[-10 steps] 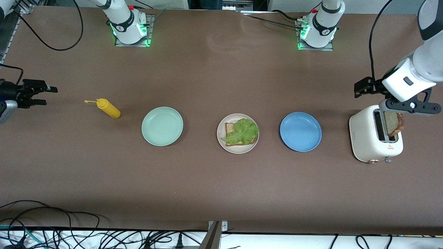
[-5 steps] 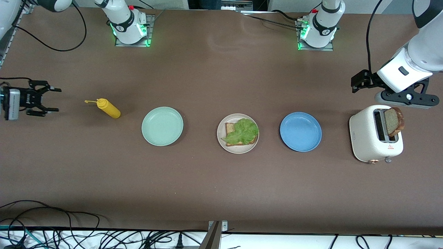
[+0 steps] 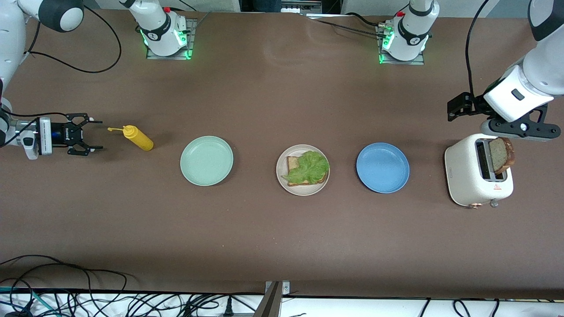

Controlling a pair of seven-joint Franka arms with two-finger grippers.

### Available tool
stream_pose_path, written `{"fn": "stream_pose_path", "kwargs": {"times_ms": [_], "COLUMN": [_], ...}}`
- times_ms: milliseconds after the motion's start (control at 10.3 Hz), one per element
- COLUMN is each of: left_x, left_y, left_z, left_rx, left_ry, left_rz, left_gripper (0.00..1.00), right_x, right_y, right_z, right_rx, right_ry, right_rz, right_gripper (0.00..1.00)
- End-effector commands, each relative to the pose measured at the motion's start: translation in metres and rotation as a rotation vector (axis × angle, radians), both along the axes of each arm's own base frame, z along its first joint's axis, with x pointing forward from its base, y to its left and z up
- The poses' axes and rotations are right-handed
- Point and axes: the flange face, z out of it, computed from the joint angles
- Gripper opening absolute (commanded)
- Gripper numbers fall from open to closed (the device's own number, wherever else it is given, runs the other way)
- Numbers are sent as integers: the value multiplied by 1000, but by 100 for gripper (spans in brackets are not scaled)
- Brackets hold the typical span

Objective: Make sandwich on beige plate with both arms
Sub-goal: 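Grasp the mustard bottle with the right gripper and lift it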

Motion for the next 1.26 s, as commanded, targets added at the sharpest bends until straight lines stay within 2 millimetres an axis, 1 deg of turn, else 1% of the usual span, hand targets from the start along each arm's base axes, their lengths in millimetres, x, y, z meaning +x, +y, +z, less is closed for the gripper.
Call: {"fn": "stream_pose_path", "kwargs": {"times_ms": [0,194,389,486,681,778,875,972,1069,1167], "left_x": [-13,-14,-15,-15,-16,-16,-16,-17,-17,-17], "left_y": [1,4,6,6,4,0,1,3,4,4], "left_z": [-1,2,1,2,3,3,3,2,2,1], "left_rx": [-9,-17,-37,-30,-27,-27,-26,-25,-25,-25], "left_ry": [-3,6,19,18,18,18,19,30,33,36], "left_rz": [12,4,12,9,4,-2,1,2,5,6], "left_gripper": [100,100,100,100,100,100,100,100,100,100], "right_x": [7,13,14,12,13,15,16,17,18,18], "right_y": [15,37,53,60,80,89,99,101,109,115], "right_z": [-12,-27,-47,-62,-80,-85,-90,-92,-94,-98], "right_rx": [86,142,193,231,276,300,320,326,342,346], "right_ry": [-96,-125,-128,-120,-111,-123,-123,-124,-126,-127], "right_rz": [44,59,58,39,44,41,46,36,29,19], "right_gripper": [100,100,100,100,100,100,100,100,98,88]}}
